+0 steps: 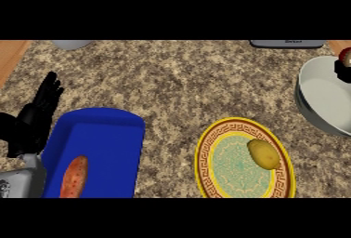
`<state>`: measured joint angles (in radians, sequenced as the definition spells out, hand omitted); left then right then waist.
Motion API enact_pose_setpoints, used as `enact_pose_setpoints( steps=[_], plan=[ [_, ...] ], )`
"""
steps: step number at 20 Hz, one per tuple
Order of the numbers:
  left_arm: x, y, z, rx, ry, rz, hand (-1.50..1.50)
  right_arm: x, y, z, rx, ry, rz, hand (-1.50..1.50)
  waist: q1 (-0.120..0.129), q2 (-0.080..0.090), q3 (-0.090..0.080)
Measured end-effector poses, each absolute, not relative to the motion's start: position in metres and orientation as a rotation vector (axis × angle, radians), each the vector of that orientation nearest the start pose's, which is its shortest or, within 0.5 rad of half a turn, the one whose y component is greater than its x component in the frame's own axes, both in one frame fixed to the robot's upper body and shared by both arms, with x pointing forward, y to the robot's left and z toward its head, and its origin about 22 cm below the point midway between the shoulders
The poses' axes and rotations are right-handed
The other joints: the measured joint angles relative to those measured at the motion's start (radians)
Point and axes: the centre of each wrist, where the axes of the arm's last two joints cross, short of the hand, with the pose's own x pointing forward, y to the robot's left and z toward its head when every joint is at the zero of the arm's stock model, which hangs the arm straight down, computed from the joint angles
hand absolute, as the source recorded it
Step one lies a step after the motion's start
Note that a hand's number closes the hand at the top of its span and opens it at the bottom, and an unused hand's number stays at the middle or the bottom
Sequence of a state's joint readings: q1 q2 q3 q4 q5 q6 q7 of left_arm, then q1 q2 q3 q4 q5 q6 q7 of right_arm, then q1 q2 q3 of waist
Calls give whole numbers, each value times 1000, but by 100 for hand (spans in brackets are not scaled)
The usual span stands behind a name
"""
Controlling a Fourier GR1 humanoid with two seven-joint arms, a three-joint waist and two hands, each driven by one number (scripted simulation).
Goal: Pick the cupcake from the plate and place it in the bowl
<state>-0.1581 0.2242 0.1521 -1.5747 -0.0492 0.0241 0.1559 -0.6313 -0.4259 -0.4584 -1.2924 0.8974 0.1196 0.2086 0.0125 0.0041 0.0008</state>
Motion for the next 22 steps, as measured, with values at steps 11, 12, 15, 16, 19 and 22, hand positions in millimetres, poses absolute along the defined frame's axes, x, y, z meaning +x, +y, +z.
enact_pose_setpoints(
  steps=[11,12,15,16,19,22],
  plan=[
    [279,296,61,305,-1584,-89,0,369,-438,129,-1130,-1076,466,-150,12,6,1],
    [279,298,61,303,-1584,-90,0,369,-443,128,-1108,-1068,478,-150,12,6,1],
    [277,301,62,308,-1582,-87,0,367,-457,121,-1029,-1095,486,-150,14,6,1],
    [276,301,62,306,-1583,-87,0,366,-462,121,-1001,-1125,466,-150,14,6,1],
    [275,302,63,309,-1580,-85,0,363,-471,121,-912,-1244,340,-150,7,4,2],
    [277,304,62,319,-1576,-73,0,360,-478,125,-824,-1392,140,-150,-3,2,3]
  ],
)
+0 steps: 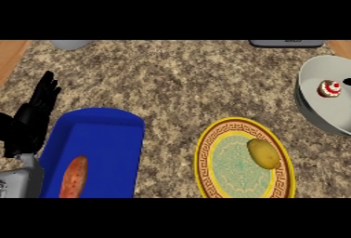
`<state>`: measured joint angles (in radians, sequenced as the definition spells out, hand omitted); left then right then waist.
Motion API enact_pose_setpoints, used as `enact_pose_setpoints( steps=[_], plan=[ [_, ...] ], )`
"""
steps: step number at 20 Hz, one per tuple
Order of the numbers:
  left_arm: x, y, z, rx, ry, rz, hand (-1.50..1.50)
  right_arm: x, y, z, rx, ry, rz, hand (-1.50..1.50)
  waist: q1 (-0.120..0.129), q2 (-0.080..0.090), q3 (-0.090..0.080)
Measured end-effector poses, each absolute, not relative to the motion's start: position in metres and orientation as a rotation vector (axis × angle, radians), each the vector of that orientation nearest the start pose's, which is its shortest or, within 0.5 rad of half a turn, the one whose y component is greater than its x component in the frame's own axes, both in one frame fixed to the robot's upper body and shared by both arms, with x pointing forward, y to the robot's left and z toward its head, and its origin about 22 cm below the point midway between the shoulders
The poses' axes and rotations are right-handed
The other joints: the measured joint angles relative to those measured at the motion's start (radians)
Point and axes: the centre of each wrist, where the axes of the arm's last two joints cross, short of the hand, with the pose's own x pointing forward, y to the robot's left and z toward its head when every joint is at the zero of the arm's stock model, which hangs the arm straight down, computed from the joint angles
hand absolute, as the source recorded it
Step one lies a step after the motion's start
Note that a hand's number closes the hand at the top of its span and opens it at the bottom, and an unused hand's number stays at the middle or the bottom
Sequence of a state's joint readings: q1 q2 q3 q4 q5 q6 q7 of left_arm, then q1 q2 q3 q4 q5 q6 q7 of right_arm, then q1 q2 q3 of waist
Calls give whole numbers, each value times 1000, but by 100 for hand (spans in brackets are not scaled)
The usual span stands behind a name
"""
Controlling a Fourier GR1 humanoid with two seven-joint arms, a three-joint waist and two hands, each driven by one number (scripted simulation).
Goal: Pick the cupcake from the plate and place it in the bowl
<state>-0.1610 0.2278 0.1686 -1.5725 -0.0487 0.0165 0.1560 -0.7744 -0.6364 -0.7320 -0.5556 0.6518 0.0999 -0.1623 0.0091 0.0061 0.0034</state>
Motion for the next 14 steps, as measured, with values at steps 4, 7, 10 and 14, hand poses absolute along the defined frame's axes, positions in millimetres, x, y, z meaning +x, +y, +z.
enact_pose_setpoints(
  steps=[4,7,10,14],
  plan=[
    [274,305,58,318,-1569,-67,0,343,-502,127,-716,-1522,-106,-150,-5,-2,0],
    [273,304,61,327,-1572,-64,0,317,-533,133,-668,-1554,-192,-150,-8,-3,-1],
    [271,306,59,318,-1574,-66,0,283,-563,128,-637,-1549,-237,-150,-7,-2,-1],
    [272,311,62,325,-1571,-69,0,235,-598,127,-601,-1551,-258,-150,-7,-1,-1]
  ],
)
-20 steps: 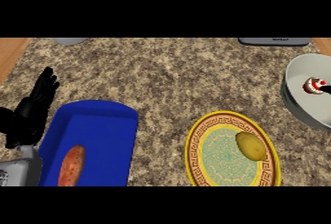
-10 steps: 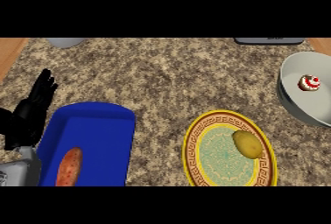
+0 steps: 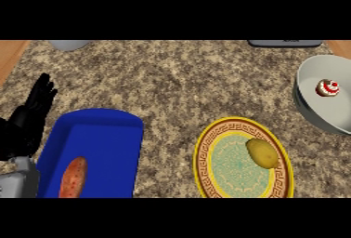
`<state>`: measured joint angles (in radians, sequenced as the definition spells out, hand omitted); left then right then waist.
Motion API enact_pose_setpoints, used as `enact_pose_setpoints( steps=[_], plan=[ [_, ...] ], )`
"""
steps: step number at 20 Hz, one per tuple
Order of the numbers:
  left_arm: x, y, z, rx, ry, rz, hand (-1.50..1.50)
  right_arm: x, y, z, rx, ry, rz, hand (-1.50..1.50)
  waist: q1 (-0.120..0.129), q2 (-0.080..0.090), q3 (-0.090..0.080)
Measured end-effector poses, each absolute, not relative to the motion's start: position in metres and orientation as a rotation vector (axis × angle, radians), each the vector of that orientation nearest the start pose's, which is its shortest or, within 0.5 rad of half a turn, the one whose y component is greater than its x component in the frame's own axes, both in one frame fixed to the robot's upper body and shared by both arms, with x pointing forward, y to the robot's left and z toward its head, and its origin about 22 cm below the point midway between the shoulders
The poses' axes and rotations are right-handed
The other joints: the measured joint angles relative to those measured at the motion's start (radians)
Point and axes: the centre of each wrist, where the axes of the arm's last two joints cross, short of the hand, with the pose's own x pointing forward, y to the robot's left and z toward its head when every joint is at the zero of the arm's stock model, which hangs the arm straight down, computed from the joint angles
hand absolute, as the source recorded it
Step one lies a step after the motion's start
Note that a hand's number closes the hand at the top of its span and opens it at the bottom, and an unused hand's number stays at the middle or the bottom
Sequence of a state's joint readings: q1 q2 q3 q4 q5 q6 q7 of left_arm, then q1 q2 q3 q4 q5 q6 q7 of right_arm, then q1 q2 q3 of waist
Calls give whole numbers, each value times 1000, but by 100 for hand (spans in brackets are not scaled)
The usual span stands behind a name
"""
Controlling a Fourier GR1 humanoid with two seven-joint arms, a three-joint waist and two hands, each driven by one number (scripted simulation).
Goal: Pick the cupcake from the plate and place it in the bowl
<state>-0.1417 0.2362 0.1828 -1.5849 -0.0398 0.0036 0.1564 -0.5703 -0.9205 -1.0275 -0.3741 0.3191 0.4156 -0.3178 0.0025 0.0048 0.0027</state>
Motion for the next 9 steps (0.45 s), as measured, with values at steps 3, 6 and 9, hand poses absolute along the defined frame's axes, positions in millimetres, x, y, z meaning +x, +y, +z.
enact_pose_setpoints(
  steps=[3,6,9],
  plan=[
    [272,310,59,329,-1571,-70,0,206,-614,124,-549,-1569,-278,-150,0,1,0],
    [274,308,58,328,-1576,-65,0,182,-625,123,-494,-1596,-280,-150,0,0,0],
    [274,307,57,324,-1577,-67,0,162,-633,123,-468,-1616,-296,-150,0,-1,0]
  ],
)
